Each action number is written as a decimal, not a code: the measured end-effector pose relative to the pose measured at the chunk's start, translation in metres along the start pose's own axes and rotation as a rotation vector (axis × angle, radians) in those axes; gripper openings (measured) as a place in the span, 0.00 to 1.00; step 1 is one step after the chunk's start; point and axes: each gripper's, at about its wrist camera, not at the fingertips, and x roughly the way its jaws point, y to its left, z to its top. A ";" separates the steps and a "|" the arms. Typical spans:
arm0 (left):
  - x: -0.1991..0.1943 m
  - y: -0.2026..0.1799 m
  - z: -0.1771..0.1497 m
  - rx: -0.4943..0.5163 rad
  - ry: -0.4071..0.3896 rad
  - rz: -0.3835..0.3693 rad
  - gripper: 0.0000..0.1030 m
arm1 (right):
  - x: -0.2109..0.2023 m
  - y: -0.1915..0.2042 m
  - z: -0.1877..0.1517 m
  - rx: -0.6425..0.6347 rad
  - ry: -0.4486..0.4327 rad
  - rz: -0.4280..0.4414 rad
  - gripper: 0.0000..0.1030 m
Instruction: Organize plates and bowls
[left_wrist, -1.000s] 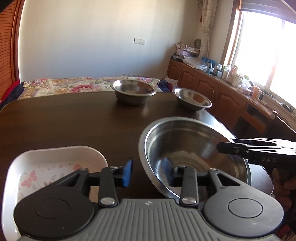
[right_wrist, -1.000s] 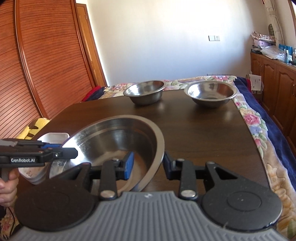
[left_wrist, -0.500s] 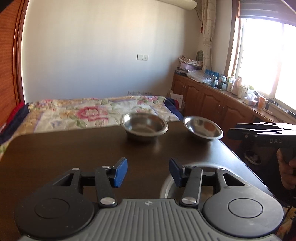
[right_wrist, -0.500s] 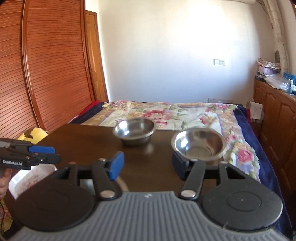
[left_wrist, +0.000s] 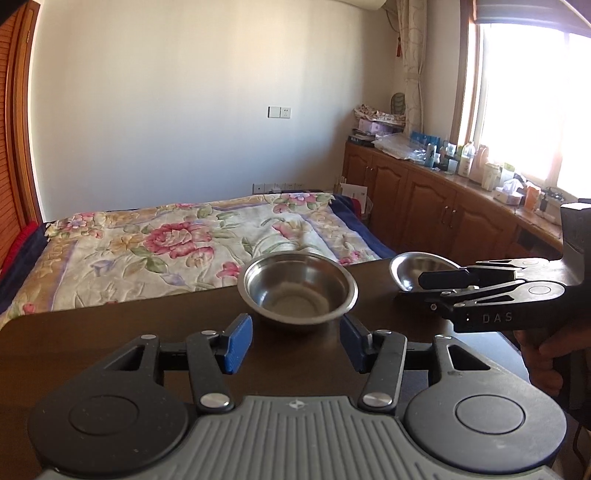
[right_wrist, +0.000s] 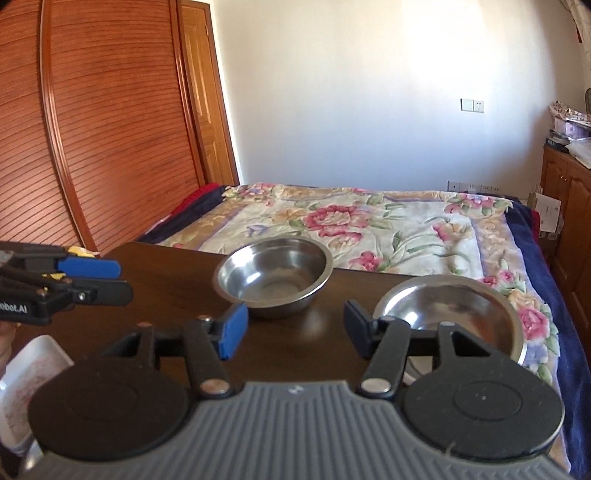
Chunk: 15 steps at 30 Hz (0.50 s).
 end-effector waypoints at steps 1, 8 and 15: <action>0.006 0.002 0.002 0.000 0.006 0.001 0.53 | 0.005 -0.001 0.001 0.004 0.002 0.000 0.57; 0.039 0.012 0.006 -0.001 0.046 0.022 0.53 | 0.027 -0.004 0.006 0.015 0.012 0.017 0.57; 0.066 0.020 0.010 -0.008 0.073 0.043 0.53 | 0.044 -0.001 0.009 0.012 0.024 0.011 0.56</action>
